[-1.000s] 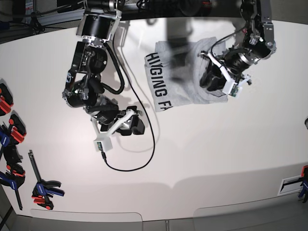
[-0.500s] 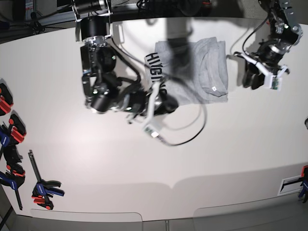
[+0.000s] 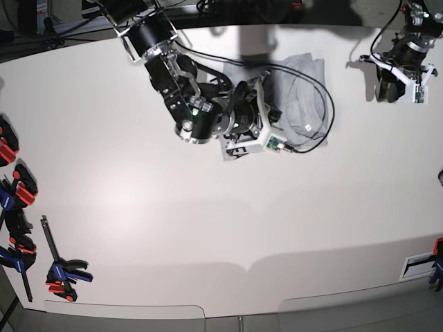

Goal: Fold the T-shirt properly
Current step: 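Grasp the folded shirt bundle with the right gripper and lift it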

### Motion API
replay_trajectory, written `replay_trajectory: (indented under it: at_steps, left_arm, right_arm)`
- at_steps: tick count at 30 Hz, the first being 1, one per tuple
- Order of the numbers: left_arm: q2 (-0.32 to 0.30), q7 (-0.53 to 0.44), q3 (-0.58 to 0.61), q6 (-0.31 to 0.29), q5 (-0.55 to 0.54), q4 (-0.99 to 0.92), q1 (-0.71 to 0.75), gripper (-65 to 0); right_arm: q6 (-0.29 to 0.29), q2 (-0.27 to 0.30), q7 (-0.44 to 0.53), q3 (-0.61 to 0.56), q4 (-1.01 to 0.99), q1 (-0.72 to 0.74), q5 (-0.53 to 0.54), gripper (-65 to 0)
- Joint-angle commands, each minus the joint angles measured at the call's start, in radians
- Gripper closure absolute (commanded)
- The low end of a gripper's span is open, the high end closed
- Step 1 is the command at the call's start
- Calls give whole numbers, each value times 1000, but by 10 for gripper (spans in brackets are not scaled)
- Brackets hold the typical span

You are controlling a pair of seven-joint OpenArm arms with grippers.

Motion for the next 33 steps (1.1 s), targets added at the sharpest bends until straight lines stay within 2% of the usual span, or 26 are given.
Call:
replay_trajectory:
  at_steps: [1,5,8,10,11,15,17,22,29,33]
  left_arm:
    - [-11,-24,-6,3,-23,18,3,-140]
    - [-11,-27,-6,2,-31,18,3,-140]
    - [-11,-31,-6,2,-31,18,3,-140]
    - [-11,-31,-6,2,-31,18,3,-140]
    - [-11,-31,-6,2,-31,18,3,-140]
    - [-11,-32,-6,2,-31,18,3,-140]
    - [-11,-36,-6,2,-31,18,3,-140]
    - [-11,-51,-5,2,-31,18,3,-140]
    - [-11,-53,-5,2,-39,18,2,-140]
    - [-11,-53,-5,1,-135,18,2,-140]
  right_arm:
    - [9,-6,31,2,-10,23,0,0]
    - [9,-6,109,2,-124,23,-60,0]
    - [9,-6,202,2,-195,23,-140,0]
    - [9,-6,229,2,-225,23,-210,0]
    - [-18,-6,229,5,-234,23,-246,0]
    - [-228,-6,229,66,-243,23,-351,0]
    - [-307,-6,241,131,-243,23,-361,0]
    - [-385,-10,261,365,-243,23,-367,0]
    - [-450,-7,233,727,-243,23,-332,0]
    - [-455,-5,216,901,-243,22,-257,0]
